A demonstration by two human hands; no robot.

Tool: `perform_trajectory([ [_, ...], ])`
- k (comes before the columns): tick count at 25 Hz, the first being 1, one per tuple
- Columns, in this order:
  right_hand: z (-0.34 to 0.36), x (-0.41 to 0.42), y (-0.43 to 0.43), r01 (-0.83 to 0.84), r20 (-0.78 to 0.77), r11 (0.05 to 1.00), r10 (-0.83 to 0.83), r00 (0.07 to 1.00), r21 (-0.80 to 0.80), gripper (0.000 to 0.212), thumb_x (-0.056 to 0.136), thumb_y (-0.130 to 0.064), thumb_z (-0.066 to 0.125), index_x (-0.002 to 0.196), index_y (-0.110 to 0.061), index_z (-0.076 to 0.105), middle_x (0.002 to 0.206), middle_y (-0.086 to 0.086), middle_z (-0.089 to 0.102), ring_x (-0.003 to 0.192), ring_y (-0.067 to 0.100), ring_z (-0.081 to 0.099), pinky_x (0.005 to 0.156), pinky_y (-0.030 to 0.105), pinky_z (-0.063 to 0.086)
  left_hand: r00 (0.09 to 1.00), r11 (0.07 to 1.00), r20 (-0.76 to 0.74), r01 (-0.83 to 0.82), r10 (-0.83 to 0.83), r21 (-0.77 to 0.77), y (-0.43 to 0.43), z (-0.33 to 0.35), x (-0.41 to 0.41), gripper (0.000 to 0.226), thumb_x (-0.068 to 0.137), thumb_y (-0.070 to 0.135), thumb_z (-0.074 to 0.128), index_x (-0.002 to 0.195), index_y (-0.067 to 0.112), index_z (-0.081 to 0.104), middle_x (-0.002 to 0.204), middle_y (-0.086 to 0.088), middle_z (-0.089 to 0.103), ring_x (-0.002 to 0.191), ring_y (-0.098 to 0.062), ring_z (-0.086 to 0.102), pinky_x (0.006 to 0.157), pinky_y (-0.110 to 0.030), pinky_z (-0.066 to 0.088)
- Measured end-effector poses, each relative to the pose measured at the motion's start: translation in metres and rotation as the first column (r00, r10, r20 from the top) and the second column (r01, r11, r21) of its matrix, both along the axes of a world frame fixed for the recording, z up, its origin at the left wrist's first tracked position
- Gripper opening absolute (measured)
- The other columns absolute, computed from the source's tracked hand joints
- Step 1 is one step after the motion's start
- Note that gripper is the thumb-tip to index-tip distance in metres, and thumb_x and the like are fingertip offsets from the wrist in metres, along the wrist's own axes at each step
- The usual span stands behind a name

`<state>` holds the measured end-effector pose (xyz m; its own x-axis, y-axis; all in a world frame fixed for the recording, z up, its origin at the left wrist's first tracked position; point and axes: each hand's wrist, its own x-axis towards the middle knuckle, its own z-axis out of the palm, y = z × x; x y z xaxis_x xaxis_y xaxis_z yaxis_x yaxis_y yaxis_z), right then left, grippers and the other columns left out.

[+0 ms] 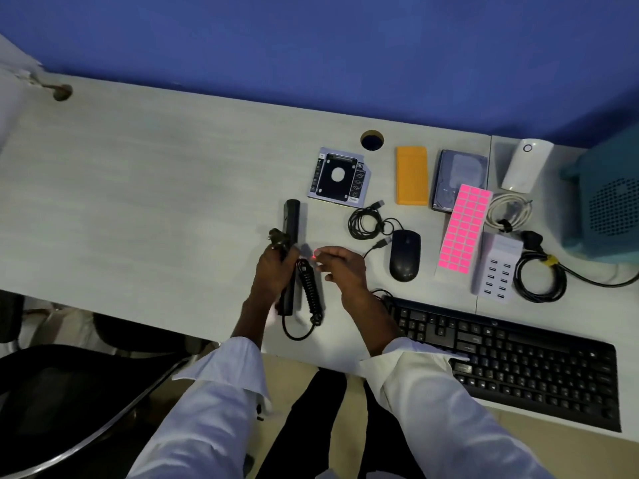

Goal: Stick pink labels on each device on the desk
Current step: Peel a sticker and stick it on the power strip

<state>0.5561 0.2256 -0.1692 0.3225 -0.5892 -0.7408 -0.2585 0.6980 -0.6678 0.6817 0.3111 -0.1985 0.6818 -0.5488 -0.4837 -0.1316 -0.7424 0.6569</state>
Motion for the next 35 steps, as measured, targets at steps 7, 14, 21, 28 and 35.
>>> perform_trajectory([
  [7, 0.007, 0.011, 0.004, 0.041, 0.114, 0.998, -0.046, 0.992, 0.05, 0.02, 0.08, -0.01, 0.077, 0.1, -0.006, 0.076, 0.09, 0.004, 0.072, 0.078, 0.01, 0.064, 0.07, 0.021, 0.049, 0.59, 0.913, -0.775, -0.406, 0.228, -0.04, 0.008, 0.019, 0.013, 0.058, 0.092, 0.053, 0.043, 0.105, 0.004, 0.07, 0.083, -0.019, 0.069, 0.071, -0.025, 0.065, 0.066, -0.031, 0.053],
  [14, 0.009, 0.024, 0.018, 0.131, 0.191, 0.991, -0.133, 0.973, 0.02, 0.024, 0.082, -0.001, 0.074, 0.104, 0.008, 0.071, 0.088, 0.017, 0.065, 0.051, 0.014, 0.049, 0.047, 0.019, 0.044, 0.45, 0.886, -0.886, -0.45, 0.114, -0.114, 0.012, 0.014, 0.006, 0.063, 0.089, 0.058, 0.049, 0.117, 0.005, 0.066, 0.088, -0.019, 0.067, 0.077, -0.026, 0.063, 0.074, -0.032, 0.054],
  [21, -0.001, 0.028, 0.026, 0.114, 0.137, 0.972, -0.087, 0.987, -0.207, 0.012, 0.074, -0.011, 0.082, 0.085, -0.011, 0.08, 0.098, 0.021, 0.071, 0.065, 0.018, 0.059, 0.054, 0.028, 0.049, 0.483, 0.876, -0.859, -0.473, 0.169, -0.094, 0.012, 0.019, 0.0, 0.053, 0.092, 0.055, 0.047, 0.103, 0.011, 0.075, 0.091, -0.014, 0.07, 0.077, -0.023, 0.067, 0.073, -0.031, 0.055],
  [28, 0.001, 0.032, 0.022, 0.181, 0.018, 0.962, -0.181, 0.983, -0.203, 0.04, 0.069, -0.014, 0.087, 0.099, -0.01, 0.061, 0.094, 0.004, 0.07, 0.065, 0.017, 0.067, 0.049, 0.03, 0.054, 0.499, 0.905, -0.842, -0.424, 0.207, -0.029, 0.012, 0.028, -0.001, 0.055, 0.096, 0.053, 0.04, 0.095, 0.01, 0.074, 0.079, -0.013, 0.071, 0.066, -0.02, 0.068, 0.063, -0.027, 0.055],
  [35, -0.014, 0.019, 0.031, 0.067, 0.0, 0.988, -0.067, 0.998, -0.139, 0.017, 0.083, -0.002, 0.068, 0.095, -0.014, 0.068, 0.096, 0.014, 0.073, 0.082, 0.018, 0.066, 0.076, 0.031, 0.054, 0.914, 0.966, -0.351, -0.246, 0.204, -0.078, 0.0, 0.028, -0.002, 0.036, 0.099, 0.038, 0.044, 0.083, 0.015, 0.067, 0.077, -0.002, 0.068, 0.07, -0.015, 0.062, 0.068, -0.027, 0.048],
])
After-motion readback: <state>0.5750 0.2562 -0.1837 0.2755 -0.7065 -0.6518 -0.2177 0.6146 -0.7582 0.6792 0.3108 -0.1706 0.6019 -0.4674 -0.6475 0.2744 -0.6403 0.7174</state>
